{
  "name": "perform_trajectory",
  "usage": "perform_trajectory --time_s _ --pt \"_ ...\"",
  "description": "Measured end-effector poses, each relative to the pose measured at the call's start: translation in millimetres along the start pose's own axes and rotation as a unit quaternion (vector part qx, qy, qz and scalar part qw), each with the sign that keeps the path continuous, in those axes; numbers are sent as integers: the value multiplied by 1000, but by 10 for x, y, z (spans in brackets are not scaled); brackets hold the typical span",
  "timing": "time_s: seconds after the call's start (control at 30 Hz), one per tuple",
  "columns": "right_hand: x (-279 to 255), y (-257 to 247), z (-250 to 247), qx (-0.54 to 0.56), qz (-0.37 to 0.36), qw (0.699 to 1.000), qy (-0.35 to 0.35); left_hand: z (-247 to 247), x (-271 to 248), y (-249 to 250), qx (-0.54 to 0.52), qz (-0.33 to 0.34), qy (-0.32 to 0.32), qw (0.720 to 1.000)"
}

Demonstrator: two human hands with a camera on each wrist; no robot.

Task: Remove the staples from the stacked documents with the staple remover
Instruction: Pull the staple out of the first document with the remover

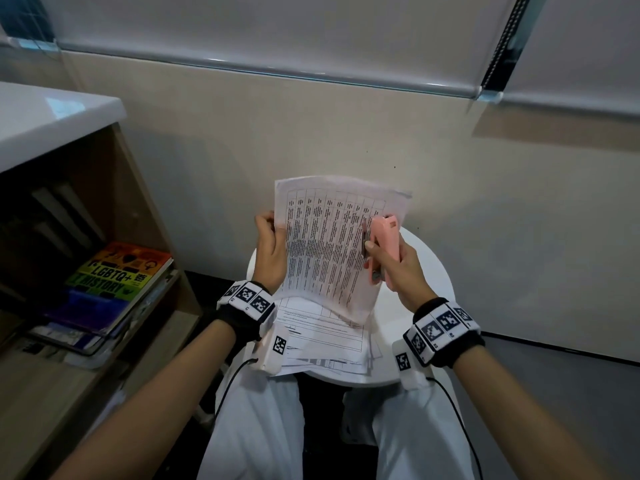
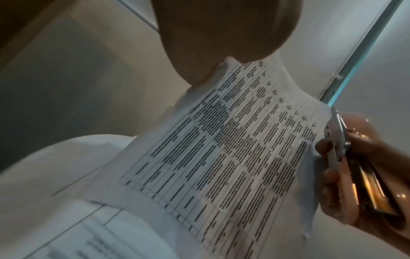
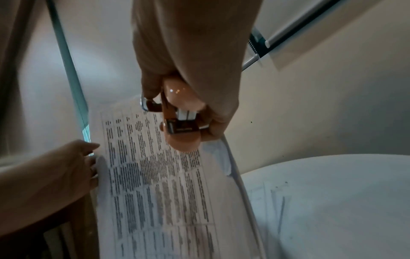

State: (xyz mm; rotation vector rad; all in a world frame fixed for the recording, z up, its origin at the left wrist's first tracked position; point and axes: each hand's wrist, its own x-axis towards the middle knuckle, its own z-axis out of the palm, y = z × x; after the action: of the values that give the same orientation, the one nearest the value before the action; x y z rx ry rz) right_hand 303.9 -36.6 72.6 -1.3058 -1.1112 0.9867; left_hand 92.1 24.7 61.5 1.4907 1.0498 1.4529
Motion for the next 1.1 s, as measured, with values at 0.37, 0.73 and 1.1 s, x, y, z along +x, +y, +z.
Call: perform_trajectory --time_s 0.37,0.73,1.1 --pt "-4 -15 -55 -35 13 999 -22 69 -83 -53 23 -35 -20 999" --pt "255 -1147 524 202 -83 965 145 28 -435 -108 6 -71 -3 997" --pt "432 -960 1308 -4 -94 982 161 102 -698 82 -39 -68 -45 996"
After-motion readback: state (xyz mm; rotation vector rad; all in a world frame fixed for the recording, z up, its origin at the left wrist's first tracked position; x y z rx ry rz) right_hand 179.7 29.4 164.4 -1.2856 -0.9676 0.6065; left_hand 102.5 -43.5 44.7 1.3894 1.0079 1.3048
